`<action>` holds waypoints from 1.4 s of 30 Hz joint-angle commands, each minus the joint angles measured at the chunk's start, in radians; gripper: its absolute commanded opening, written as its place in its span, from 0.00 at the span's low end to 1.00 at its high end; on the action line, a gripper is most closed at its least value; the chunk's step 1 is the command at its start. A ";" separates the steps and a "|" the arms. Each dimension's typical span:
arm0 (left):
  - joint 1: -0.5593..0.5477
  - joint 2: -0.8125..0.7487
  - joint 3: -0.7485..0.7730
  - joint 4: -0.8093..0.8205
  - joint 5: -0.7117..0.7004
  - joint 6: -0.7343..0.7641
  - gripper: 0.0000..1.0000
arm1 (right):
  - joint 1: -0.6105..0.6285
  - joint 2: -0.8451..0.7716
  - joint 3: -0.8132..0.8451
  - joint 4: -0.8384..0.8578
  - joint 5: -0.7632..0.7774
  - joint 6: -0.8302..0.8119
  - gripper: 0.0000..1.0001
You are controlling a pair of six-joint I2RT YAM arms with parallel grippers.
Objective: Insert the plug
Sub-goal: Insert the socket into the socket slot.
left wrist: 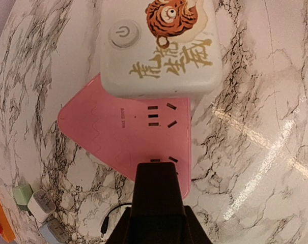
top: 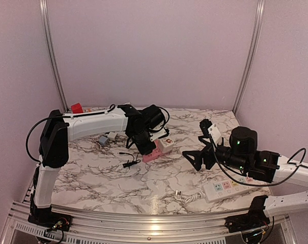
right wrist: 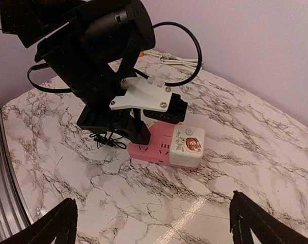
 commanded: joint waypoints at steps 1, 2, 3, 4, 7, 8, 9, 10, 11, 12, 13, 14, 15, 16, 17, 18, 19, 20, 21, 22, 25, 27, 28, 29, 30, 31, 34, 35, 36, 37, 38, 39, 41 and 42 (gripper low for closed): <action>0.006 0.029 0.031 -0.021 0.003 0.007 0.00 | -0.004 0.000 0.007 0.014 0.005 0.014 0.98; 0.005 0.029 0.030 -0.020 0.003 0.008 0.00 | -0.004 0.000 0.007 0.013 0.005 0.014 0.98; 0.005 0.030 0.029 -0.021 0.000 0.009 0.00 | -0.005 -0.001 0.006 0.012 0.006 0.014 0.99; 0.006 0.030 0.028 -0.020 -0.003 0.010 0.00 | -0.005 -0.002 0.005 0.010 0.006 0.015 0.99; 0.005 0.034 0.024 -0.027 -0.016 0.015 0.00 | -0.005 -0.010 0.005 0.005 0.009 0.016 0.98; 0.005 0.037 0.024 -0.031 -0.021 0.016 0.00 | -0.004 -0.012 0.005 0.003 0.011 0.015 0.99; 0.006 0.041 0.026 -0.035 -0.023 0.018 0.00 | -0.005 -0.016 0.005 0.000 0.013 0.014 0.98; 0.005 0.044 0.028 -0.039 -0.025 0.019 0.00 | -0.003 -0.019 0.006 -0.003 0.014 0.013 0.98; 0.006 0.048 0.031 -0.042 -0.025 0.020 0.00 | -0.004 -0.024 0.008 -0.006 0.017 0.011 0.98; 0.006 0.053 0.035 -0.047 -0.025 0.020 0.00 | -0.005 -0.028 0.010 -0.010 0.020 0.010 0.98; 0.006 0.059 0.038 -0.053 -0.025 0.021 0.00 | -0.005 -0.032 0.012 -0.014 0.024 0.009 0.99; 0.005 0.066 0.041 -0.057 -0.024 0.021 0.00 | -0.005 -0.035 0.014 -0.017 0.025 0.007 0.98; 0.005 0.071 0.045 -0.061 -0.027 0.022 0.00 | -0.005 -0.037 0.015 -0.019 0.027 0.006 0.98; 0.006 0.075 0.048 -0.064 -0.026 0.023 0.00 | -0.005 -0.038 0.017 -0.022 0.028 0.007 0.99; 0.005 0.078 0.051 -0.066 -0.022 0.023 0.00 | -0.005 -0.039 0.018 -0.025 0.028 0.005 0.98; 0.006 0.079 0.053 -0.068 -0.020 0.022 0.00 | -0.004 -0.039 0.019 -0.027 0.028 0.004 0.99; 0.005 0.078 0.054 -0.070 -0.019 0.020 0.00 | -0.004 -0.038 0.019 -0.028 0.027 0.006 0.99; 0.006 0.079 0.054 -0.070 -0.012 0.020 0.00 | -0.005 -0.038 0.017 -0.029 0.029 0.007 0.98; 0.005 0.079 0.053 -0.070 -0.006 0.022 0.00 | -0.004 -0.039 0.017 -0.030 0.029 0.007 0.98; 0.006 0.080 0.053 -0.070 -0.004 0.024 0.00 | -0.005 -0.039 0.016 -0.030 0.029 0.007 0.99; 0.006 0.087 0.055 -0.075 -0.002 0.032 0.00 | -0.005 -0.040 0.014 -0.028 0.028 0.009 0.99; 0.006 0.092 0.056 -0.086 0.003 0.041 0.00 | -0.004 -0.042 0.013 -0.027 0.028 0.010 0.99; 0.008 0.094 0.056 -0.092 0.009 0.048 0.00 | -0.005 -0.042 0.013 -0.026 0.028 0.010 0.99; 0.010 0.095 0.058 -0.102 0.017 0.055 0.00 | -0.004 -0.043 0.013 -0.027 0.028 0.011 0.99; 0.010 0.097 0.058 -0.111 0.025 0.064 0.00 | -0.005 -0.043 0.011 -0.026 0.028 0.011 0.99; 0.011 0.098 0.056 -0.120 0.033 0.074 0.00 | -0.005 -0.044 0.010 -0.026 0.028 0.011 0.99; 0.016 0.108 0.054 -0.158 0.052 0.106 0.00 | -0.004 -0.044 0.009 -0.026 0.028 0.011 0.99; 0.018 0.113 0.053 -0.173 0.061 0.119 0.00 | -0.005 -0.045 0.009 -0.026 0.028 0.013 0.99; 0.021 0.119 0.055 -0.190 0.070 0.129 0.00 | -0.004 -0.045 0.009 -0.026 0.025 0.012 0.99; 0.023 0.126 0.060 -0.207 0.083 0.139 0.00 | -0.004 -0.046 0.009 -0.026 0.025 0.013 0.98; 0.023 0.129 0.066 -0.223 0.087 0.144 0.00 | -0.005 -0.046 0.009 -0.026 0.024 0.013 0.98; 0.025 0.134 0.073 -0.235 0.090 0.145 0.00 | -0.005 -0.047 0.009 -0.026 0.025 0.013 0.98; 0.024 0.138 0.086 -0.247 0.103 0.138 0.00 | -0.005 -0.048 0.009 -0.026 0.025 0.013 0.99; 0.023 0.139 0.091 -0.253 0.115 0.133 0.00 | -0.004 -0.048 0.009 -0.026 0.026 0.013 0.99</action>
